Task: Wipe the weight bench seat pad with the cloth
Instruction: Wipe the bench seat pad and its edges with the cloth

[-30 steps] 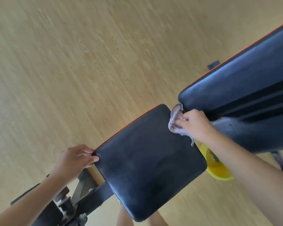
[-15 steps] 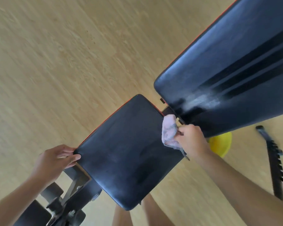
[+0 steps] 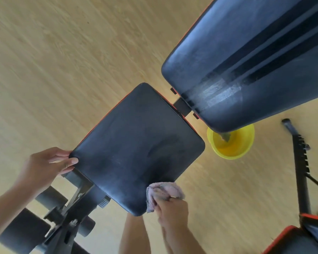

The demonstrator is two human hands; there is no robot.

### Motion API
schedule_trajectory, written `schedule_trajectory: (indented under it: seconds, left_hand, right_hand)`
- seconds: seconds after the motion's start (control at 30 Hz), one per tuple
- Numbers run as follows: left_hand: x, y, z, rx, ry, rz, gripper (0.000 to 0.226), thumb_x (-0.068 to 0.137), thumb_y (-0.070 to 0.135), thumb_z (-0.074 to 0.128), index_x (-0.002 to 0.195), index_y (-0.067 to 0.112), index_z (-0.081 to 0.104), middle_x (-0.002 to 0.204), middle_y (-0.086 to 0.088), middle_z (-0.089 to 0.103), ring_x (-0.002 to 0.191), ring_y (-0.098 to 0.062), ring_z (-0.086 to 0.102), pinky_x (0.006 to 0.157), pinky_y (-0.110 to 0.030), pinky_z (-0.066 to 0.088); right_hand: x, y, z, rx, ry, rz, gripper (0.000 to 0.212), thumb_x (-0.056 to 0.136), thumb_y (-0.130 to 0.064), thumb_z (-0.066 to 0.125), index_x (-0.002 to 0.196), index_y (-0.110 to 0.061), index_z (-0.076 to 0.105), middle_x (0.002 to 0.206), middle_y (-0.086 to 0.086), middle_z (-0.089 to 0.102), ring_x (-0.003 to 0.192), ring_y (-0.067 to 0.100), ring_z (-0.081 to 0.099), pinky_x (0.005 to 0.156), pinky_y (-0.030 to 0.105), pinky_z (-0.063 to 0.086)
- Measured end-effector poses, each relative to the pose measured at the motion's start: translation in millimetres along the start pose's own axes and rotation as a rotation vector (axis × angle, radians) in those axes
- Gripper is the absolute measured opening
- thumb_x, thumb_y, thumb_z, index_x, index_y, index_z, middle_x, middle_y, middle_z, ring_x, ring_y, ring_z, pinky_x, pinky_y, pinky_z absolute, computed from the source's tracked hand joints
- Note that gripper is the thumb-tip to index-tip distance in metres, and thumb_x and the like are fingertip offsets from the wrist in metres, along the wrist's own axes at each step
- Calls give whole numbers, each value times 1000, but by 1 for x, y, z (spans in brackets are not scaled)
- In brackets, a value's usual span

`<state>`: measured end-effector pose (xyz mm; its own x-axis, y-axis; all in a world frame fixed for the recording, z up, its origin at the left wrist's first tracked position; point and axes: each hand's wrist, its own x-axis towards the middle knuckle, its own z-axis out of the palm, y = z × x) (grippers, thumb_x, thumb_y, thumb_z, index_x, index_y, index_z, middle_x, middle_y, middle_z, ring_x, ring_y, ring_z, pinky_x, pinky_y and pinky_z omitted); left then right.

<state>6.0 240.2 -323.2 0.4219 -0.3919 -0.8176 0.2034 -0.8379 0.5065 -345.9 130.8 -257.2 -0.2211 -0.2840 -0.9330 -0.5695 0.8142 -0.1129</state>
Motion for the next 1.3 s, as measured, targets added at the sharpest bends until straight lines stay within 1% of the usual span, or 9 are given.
schedule_trajectory:
  seconds: [0.17, 0.3, 0.4, 0.53, 0.6, 0.67, 0.8, 1.03, 1.3]
  left_hand:
    - [-1, 6, 2, 1, 0, 17, 23, 73, 22, 90, 92, 26, 78, 93, 8, 82, 76, -22, 81, 89, -41, 56]
    - [-4, 7, 5, -42, 17, 34, 18, 77, 16, 88, 89, 26, 78, 94, 6, 82, 79, -22, 81, 82, -35, 59]
    - [-5, 8, 7, -59, 23, 45, 15, 78, 10, 86, 85, 21, 78, 91, 6, 82, 77, -18, 81, 55, -17, 59]
    - [-1, 9, 8, -68, 22, 44, 17, 77, 6, 86, 91, 10, 76, 87, 3, 82, 76, -19, 81, 65, -17, 61]
    - [-2, 10, 9, -82, 14, 35, 18, 78, 2, 85, 92, 5, 75, 85, 2, 82, 79, -17, 80, 64, -17, 61]
    - [-3, 10, 10, -82, 22, 41, 18, 78, 1, 85, 93, 3, 74, 85, 1, 81, 80, -15, 79, 62, -16, 60]
    - [-2, 10, 8, -43, 34, 56, 17, 77, 6, 87, 89, 8, 75, 82, 1, 82, 76, -18, 80, 64, -19, 61]
    - [3, 6, 4, 25, 18, 73, 18, 75, 17, 89, 87, 18, 76, 85, 7, 82, 74, -17, 81, 70, -22, 63]
    - [-1, 3, 2, 129, 38, 111, 21, 69, 29, 92, 83, 29, 77, 87, 11, 82, 71, -13, 80, 72, -33, 63]
  right_hand:
    - [36, -74, -66, 132, 314, -155, 42, 84, -33, 78, 57, -5, 62, 42, -1, 51, 35, 14, 41, 37, 19, 36]
    - [8, -9, -10, 135, 139, -2, 44, 80, -39, 79, 54, -10, 60, 47, 1, 54, 39, 16, 45, 44, 25, 37]
    - [-27, 38, 39, 179, -41, 130, 27, 77, -34, 79, 70, -9, 75, 51, 1, 68, 38, 14, 59, 39, 17, 43]
    - [-32, 50, 80, 469, -137, 370, 36, 91, -18, 76, 56, -8, 72, 46, 6, 60, 27, 15, 43, 36, 19, 32]
    - [-40, 47, 104, 644, -203, 395, 14, 88, -14, 79, 79, -8, 70, 53, 9, 61, 33, 13, 41, 35, 18, 32]
    - [-44, 39, 126, 793, -194, 440, 15, 88, -7, 77, 99, -2, 68, 59, 15, 64, 36, 13, 45, 32, 19, 36]
    - [-34, -2, 167, 1045, -215, 477, 7, 100, 3, 55, 105, -1, 58, 68, 17, 58, 34, 12, 44, 28, 16, 36]
    - [-58, -3, 158, 912, -279, 381, 9, 97, -10, 66, 99, -1, 63, 50, 12, 56, 33, 13, 41, 30, 20, 33]
    - [-51, -101, 206, 792, -384, 505, 15, 94, -17, 72, 82, -11, 67, 70, 16, 72, 39, 14, 55, 32, 16, 42]
